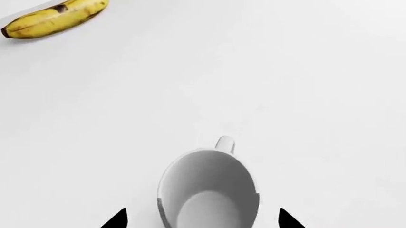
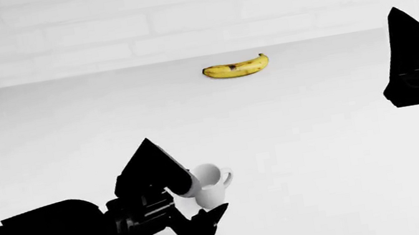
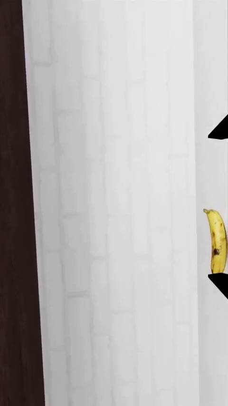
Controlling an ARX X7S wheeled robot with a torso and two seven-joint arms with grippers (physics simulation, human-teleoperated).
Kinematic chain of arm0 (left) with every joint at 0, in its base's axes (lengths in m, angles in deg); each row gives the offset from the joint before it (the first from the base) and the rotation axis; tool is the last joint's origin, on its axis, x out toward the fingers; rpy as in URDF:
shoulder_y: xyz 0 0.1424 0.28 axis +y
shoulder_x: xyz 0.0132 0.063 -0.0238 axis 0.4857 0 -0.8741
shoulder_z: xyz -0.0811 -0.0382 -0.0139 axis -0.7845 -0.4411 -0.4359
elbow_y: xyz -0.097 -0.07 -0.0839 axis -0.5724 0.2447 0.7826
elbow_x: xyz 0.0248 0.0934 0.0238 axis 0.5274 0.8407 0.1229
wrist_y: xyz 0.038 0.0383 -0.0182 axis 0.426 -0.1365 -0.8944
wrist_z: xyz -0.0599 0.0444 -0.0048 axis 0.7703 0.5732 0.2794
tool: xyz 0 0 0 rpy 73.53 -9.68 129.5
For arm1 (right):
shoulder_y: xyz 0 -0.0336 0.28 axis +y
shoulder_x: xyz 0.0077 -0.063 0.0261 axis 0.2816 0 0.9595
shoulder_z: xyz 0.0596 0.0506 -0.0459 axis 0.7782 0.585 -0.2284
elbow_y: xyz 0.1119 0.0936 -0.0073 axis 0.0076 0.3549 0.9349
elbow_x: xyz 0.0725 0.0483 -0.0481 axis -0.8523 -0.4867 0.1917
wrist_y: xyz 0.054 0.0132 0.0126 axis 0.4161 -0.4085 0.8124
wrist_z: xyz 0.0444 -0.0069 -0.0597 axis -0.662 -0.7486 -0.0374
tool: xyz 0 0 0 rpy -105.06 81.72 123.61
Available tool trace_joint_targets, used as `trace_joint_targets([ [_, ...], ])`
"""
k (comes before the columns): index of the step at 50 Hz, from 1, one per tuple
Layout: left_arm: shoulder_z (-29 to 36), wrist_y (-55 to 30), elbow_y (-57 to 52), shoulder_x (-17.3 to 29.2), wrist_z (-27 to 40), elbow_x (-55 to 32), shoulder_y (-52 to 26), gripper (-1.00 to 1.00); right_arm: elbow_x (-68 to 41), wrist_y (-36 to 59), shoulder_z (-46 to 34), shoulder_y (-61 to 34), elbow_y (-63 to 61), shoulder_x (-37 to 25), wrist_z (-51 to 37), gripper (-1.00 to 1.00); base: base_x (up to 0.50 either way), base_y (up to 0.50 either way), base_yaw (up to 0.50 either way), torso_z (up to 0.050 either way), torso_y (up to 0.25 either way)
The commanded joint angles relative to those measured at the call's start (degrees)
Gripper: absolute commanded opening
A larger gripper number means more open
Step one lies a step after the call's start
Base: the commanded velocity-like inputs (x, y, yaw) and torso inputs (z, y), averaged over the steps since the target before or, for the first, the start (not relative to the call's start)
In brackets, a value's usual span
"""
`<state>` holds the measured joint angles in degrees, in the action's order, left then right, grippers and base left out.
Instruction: A wet mug is on the counter and needs to be dried. Pick it up and place it upside down in the open cabinet.
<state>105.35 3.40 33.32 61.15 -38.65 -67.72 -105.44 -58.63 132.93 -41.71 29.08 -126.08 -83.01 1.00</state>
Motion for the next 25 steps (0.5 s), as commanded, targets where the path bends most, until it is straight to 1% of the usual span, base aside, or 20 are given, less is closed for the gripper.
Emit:
trace_joint_targets([
  [1, 1.5, 1.2, 1.5, -0.9, -0.8, 1.3, 0.3, 1.00, 0.4, -0.2, 0.4, 0.7, 0.0, 0.1, 0.5, 1.00, 0.00, 0.00, 0.00, 0.000, 0.000],
  [16, 2.6, 2.0, 2.3, -1.6, -1.2, 1.7, 0.5, 1.00, 0.8, -0.5, 0.8, 1.3, -0.2, 0.0, 1.2, 1.00, 0.00, 0.00, 0.00, 0.000, 0.000],
  [17, 2.7, 2.0, 2.3, -1.6, -1.3, 1.8, 0.6, -1.00, 0.8, -0.5, 0.9, 1.4, -0.2, -0.1, 1.2, 1.00, 0.00, 0.00, 0.00, 0.000, 0.000],
  [25, 2.0, 1.9, 2.2, -1.5, -0.9, 0.8, 0.8, -1.00, 1.2, -0.6, 1.6, 2.3, -0.4, 0.1, 1.7, 1.00, 0.00, 0.00, 0.00, 0.000, 0.000],
])
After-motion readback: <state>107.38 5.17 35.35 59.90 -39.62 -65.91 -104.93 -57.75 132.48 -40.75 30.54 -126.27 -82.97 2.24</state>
